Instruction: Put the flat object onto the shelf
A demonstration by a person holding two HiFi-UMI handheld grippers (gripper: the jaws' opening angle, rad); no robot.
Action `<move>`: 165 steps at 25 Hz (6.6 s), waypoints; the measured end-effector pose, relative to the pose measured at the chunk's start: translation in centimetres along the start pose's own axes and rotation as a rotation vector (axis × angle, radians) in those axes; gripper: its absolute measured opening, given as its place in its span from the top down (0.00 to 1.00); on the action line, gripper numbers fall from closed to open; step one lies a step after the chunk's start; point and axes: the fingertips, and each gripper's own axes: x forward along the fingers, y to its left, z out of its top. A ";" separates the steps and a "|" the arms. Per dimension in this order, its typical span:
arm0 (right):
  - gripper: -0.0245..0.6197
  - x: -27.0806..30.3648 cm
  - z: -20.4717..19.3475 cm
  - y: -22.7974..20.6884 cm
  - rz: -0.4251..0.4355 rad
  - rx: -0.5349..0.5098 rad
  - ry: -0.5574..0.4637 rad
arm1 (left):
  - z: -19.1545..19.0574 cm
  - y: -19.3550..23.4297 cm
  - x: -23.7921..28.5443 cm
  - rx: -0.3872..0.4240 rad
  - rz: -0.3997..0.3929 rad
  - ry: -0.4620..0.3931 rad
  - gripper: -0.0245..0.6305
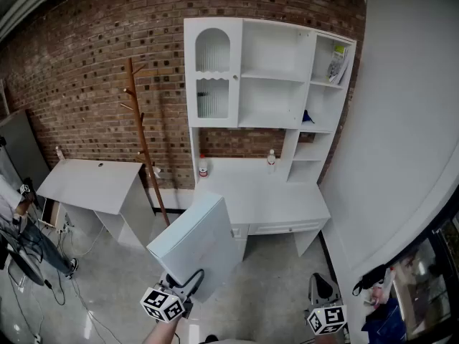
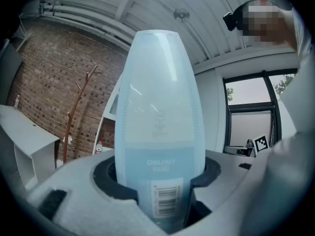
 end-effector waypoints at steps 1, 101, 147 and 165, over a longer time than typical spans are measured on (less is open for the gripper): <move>0.91 0.0 0.0 0.0 -0.001 0.001 -0.001 | -0.1 0.0 0.0 -0.002 0.001 0.001 0.54; 0.91 29.7 -2.0 -8.9 -0.025 0.028 0.073 | -0.1 16.2 28.6 -0.095 -0.044 0.060 0.54; 0.91 53.7 -0.1 -28.3 0.343 0.033 0.035 | 5.2 11.1 54.0 -0.123 0.172 -0.082 0.54; 0.91 57.5 3.2 -27.5 0.357 0.037 -0.038 | 11.9 12.3 62.6 -0.171 0.120 -0.194 0.54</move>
